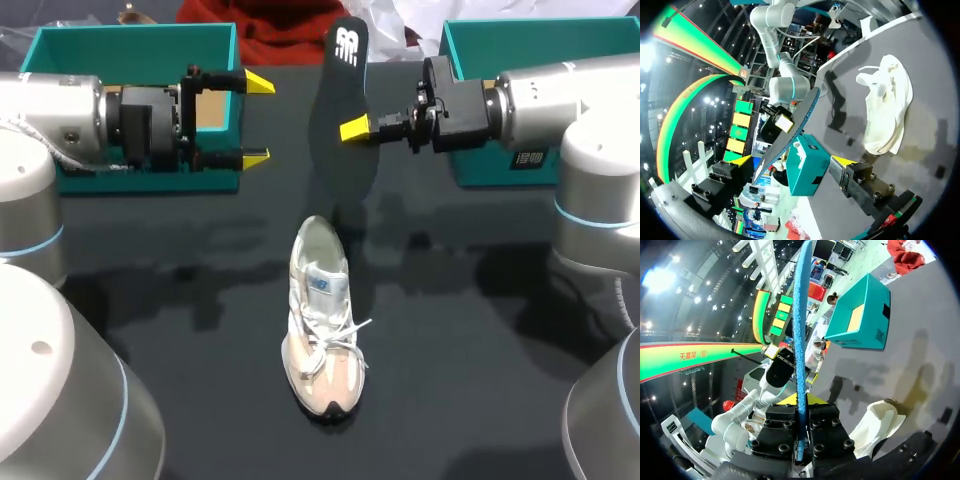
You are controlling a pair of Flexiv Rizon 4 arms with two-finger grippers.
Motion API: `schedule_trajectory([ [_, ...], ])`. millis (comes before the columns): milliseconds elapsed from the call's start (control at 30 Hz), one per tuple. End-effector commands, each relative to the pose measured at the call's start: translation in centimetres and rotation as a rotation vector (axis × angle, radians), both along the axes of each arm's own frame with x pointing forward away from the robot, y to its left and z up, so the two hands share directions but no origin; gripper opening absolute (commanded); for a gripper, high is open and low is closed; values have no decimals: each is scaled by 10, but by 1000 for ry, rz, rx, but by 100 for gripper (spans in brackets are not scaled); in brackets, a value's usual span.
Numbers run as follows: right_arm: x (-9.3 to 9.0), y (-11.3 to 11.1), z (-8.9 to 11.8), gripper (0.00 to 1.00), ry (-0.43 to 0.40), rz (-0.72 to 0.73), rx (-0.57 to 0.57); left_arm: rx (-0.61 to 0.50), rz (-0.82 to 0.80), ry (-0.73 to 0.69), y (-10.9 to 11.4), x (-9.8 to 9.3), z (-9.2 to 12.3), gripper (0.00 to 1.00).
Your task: Take the shoe out of the shoebox, open the shoe tongue, remove and reinsert the insole, then place the shoe into the shoebox
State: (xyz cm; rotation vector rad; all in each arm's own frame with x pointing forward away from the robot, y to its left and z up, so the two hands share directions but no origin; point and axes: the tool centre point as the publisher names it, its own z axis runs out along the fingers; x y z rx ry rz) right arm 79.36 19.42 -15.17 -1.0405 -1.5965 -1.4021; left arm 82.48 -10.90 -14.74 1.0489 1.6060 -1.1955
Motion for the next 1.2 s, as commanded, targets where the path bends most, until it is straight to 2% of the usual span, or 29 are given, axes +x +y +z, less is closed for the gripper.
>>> schedule_trajectory([
  [33,-1,-4,2,0,-2,14,-28,135,33,259,15,-12,-2,100],
  [100,0,-2,0,0,-1,6,-39,185,50,443,20,-8,-10,100],
  [133,1,0,-1,0,-1,6,-41,221,99,445,21,-8,-11,100],
  [700,3,1,-4,0,3,1,-46,221,99,445,21,-8,-11,100],
  [767,1,2,-8,0,-29,-32,-43,282,163,478,19,-7,-16,100],
  [833,-1,3,-12,0,-55,-66,-50,293,198,558,23,-5,-19,100],
  [933,-1,2,-15,0,-92,-89,-34,306,277,706,34,-3,-25,100],
  [1000,-1,3,-18,0,-117,-99,-31,370,320,828,39,-2,-31,100],
  [1033,0,5,-20,0,-122,-114,-57,443,382,845,39,-3,-36,100],
  [1067,2,4,-21,0,-124,-132,-78,524,513,792,38,-5,-40,100],
  [1200,4,2,-22,0,-123,-145,-88,524,513,792,38,-5,-40,100],
])
